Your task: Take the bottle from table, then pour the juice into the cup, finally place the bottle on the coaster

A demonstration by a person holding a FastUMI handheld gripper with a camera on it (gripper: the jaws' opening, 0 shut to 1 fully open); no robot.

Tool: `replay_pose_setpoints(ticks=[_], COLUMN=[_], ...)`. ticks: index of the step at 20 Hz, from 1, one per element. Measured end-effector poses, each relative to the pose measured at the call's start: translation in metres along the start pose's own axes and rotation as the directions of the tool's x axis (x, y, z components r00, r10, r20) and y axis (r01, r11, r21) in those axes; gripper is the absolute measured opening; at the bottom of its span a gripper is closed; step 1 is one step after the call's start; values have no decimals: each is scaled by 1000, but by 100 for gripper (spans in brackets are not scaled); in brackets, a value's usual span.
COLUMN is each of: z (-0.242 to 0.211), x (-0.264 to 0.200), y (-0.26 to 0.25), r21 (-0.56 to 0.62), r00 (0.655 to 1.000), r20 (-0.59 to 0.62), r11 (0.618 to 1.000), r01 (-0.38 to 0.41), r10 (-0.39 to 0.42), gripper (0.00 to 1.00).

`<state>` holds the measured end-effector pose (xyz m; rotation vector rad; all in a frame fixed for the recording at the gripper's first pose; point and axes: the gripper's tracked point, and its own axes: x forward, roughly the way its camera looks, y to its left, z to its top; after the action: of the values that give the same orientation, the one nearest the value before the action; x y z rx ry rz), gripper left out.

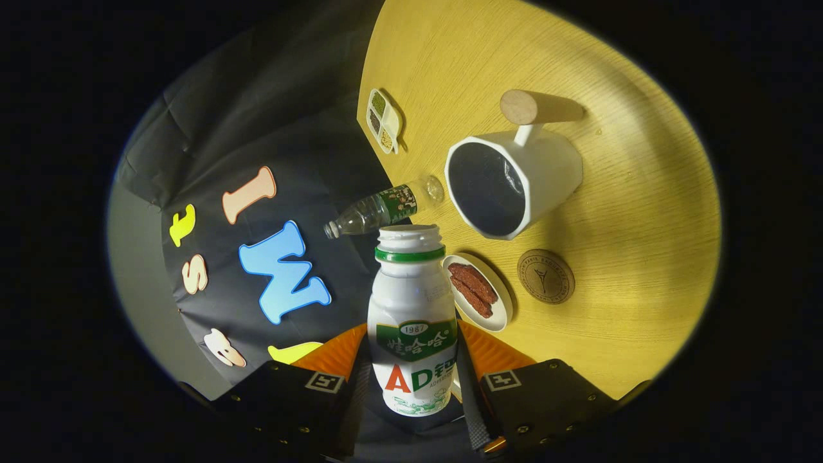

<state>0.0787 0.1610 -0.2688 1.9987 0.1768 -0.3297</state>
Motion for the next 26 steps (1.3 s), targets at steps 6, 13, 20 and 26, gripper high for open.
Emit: replay_pose_setpoints(ticks=[6, 13, 20, 26], z=[1, 10, 18, 18], x=[0, -3, -9, -8], y=[1, -2, -13, -16], r21=[-3, -64, -154, -246], r00=[1000, 1000, 1000, 999], r20=[0, 1, -5, -11], r11=[1000, 998, 988, 968], r01=[-2, 4, 20, 36], r10=[2, -4, -21, -40], gripper=[64, 64, 64, 64])
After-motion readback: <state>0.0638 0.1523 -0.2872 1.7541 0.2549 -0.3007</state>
